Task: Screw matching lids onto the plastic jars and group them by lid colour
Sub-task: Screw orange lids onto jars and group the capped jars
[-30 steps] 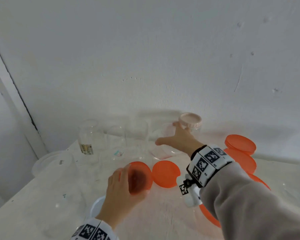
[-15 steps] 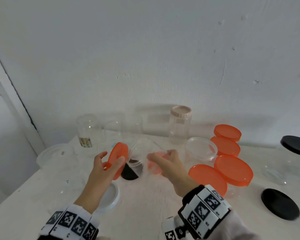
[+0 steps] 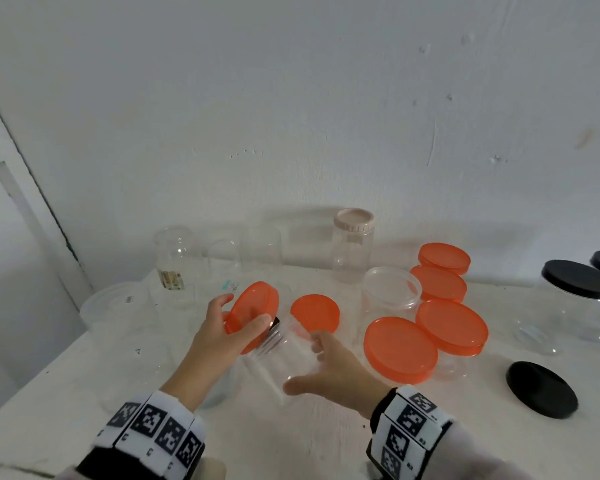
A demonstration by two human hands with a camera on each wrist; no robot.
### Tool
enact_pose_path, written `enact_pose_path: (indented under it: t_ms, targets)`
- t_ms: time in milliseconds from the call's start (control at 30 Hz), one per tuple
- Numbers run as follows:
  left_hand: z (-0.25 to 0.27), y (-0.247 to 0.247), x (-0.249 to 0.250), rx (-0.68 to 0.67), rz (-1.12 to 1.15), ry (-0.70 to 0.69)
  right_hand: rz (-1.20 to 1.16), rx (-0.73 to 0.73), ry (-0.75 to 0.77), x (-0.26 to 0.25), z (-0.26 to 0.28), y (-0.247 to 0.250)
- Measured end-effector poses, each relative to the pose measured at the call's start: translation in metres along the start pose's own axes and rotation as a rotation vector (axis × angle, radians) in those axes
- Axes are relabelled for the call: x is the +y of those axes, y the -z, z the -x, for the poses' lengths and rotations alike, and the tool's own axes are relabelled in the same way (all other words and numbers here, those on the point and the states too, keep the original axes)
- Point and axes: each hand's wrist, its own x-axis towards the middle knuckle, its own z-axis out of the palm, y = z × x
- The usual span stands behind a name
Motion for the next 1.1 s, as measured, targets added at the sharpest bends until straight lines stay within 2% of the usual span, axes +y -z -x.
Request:
enact_pose_path:
  t_ms: [233, 400, 533, 633, 833, 1000, 1100]
  targets:
    - [0.006, -0.018, -0.006, -0.07, -0.212, -0.095, 0.021, -0.066, 0.027, 0.016, 0.006, 0.004]
    - [0.011, -0.026, -0.008, -0.164, -0.231, -0.157, -0.018, -0.131, 0.022, 0.023, 0.009, 0.008]
    - [0.015, -0.034, -0.008, -0.207, -0.319, -0.193, -0.072, -0.127, 0.084, 0.024, 0.009, 0.009]
    - [0.019, -0.039, -0.009, -0.239, -0.356, -0.212, -0.081, -0.151, 0.072, 0.026, 0.009, 0.012]
    - [0.024, -0.051, -0.011, -0.27, -0.47, -0.258, -0.001, -0.176, 0.055, 0.034, 0.012, 0.014]
    - [0.032, -0.062, -0.017, -0.275, -0.509, -0.291, 0.001, -0.173, 0.011, 0.042, 0.015, 0.018]
    - [0.033, -0.061, -0.021, -0.297, -0.44, -0.268, 0.016, -0.174, 0.004, 0.038, 0.02, 0.025]
